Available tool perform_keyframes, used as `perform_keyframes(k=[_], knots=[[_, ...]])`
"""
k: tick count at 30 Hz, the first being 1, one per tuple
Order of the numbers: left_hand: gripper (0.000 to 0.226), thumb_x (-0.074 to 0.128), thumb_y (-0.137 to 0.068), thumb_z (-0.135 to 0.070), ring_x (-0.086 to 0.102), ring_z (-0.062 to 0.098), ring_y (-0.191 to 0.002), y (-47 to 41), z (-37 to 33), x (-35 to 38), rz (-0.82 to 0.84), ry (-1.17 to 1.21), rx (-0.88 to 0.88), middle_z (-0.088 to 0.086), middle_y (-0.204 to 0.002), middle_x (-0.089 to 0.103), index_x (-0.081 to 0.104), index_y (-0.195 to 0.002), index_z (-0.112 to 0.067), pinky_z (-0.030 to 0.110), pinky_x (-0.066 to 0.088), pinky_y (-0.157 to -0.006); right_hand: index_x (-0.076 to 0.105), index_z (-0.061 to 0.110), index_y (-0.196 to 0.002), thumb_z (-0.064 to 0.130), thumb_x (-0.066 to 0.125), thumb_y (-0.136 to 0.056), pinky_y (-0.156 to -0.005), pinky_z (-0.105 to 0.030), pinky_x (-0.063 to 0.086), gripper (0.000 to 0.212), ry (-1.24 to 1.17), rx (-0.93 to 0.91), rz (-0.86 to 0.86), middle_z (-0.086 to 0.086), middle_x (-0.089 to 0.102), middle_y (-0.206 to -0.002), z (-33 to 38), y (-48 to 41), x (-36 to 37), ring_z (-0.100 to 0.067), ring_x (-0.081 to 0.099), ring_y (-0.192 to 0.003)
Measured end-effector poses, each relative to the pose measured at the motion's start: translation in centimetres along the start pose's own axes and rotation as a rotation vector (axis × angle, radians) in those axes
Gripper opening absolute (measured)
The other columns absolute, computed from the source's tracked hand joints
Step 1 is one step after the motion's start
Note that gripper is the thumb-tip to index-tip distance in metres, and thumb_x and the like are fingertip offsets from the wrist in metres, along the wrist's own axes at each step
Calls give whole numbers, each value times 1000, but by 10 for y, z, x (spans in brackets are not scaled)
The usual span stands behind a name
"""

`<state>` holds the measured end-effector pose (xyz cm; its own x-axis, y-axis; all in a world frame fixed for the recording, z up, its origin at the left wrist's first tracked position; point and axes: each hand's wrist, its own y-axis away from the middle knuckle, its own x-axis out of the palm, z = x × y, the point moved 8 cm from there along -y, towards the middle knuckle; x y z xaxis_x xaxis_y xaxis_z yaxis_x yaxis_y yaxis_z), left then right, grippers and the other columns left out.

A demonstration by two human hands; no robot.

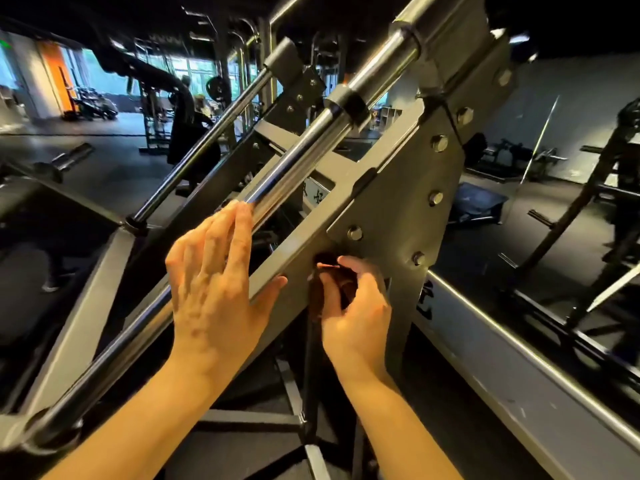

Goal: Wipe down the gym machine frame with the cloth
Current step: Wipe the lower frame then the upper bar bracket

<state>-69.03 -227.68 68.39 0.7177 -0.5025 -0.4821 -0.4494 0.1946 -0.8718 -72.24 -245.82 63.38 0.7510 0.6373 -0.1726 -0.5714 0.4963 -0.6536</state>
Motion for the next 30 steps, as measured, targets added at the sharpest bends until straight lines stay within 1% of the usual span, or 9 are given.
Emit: perform_keyframes(k=[4, 10, 13, 15, 21, 23, 26, 27, 30], knots=[[96, 78, -83, -42, 37, 33, -142, 1, 4, 1, 2, -11, 0, 14, -157, 39, 31, -158, -6, 51, 29, -114, 58, 36, -124, 34, 60, -97, -95, -28, 58, 27, -1, -91, -73, 8, 67, -117, -5, -12, -9, -2, 64, -111], [87, 73, -87, -40, 36, 33, -142, 1, 4, 0, -13, 25, 9, 15, -156, 40, 34, -157, -5, 48, 28, -115, 72, 16, -117, 33, 57, -101, -94, -30, 57, 28, 66, -316, 152, 1, 68, -115, 9, 18, 15, -11, 67, -107], [92, 77, -83, -38, 37, 33, -141, 1, 4, 1, -5, 32, 5, 15, -156, 41, 34, -157, -5, 44, 25, -115, 68, 23, -120, 36, 59, -98, -97, -30, 57, 27, 33, -168, 34, 9, 62, -121, 1, -17, -7, -5, 63, -113], [92, 79, -83, -35, 38, 33, -140, 0, 3, 1, -14, 42, -3, 15, -156, 41, 34, -157, -5, 45, 28, -114, 68, 22, -119, 36, 58, -100, -98, -23, 54, 26, 20, -188, -45, 17, 57, -121, 5, -17, -9, 1, 60, -114], [88, 66, -85, -45, 37, 32, -139, -1, 2, 1, -11, 60, -15, 14, -155, 41, 34, -157, -5, 52, 33, -110, 73, 10, -117, 21, 64, -100, -91, -35, 57, 23, 70, -421, 319, -4, 68, -115, 1, 34, 40, -18, 66, -107], [90, 69, -85, -44, 37, 32, -139, -1, 2, 0, 1, 53, -18, 13, -156, 41, 34, -157, -5, 53, 34, -110, 72, 10, -117, 24, 64, -99, -94, -32, 57, 24, 72, -395, 210, -2, 66, -118, -2, 8, 17, -14, 64, -110], [88, 76, -86, -37, 38, 32, -139, -1, 1, -1, 4, 46, -28, 13, -155, 41, 35, -157, -5, 47, 31, -112, 70, 11, -115, 25, 63, -98, -92, -19, 54, 24, 56, -281, -82, 9, 59, -117, -3, -17, -16, -2, 60, -109], [91, 78, -83, -35, 38, 32, -139, 0, 1, -1, 10, 45, -33, 13, -155, 41, 35, -157, -5, 44, 29, -113, 69, 12, -116, 28, 62, -98, -95, -18, 52, 24, 50, -253, -99, 10, 58, -117, -3, -13, -12, -2, 60, -109], [93, 81, -80, -34, 39, 33, -137, -1, 2, -3, 18, 41, -15, 14, -155, 42, 36, -156, -4, 44, 30, -111, 69, 22, -112, 39, 56, -101, -103, -31, 52, 24, -44, -238, 187, 6, 66, -116, -6, 29, 34, -10, 63, -113]])
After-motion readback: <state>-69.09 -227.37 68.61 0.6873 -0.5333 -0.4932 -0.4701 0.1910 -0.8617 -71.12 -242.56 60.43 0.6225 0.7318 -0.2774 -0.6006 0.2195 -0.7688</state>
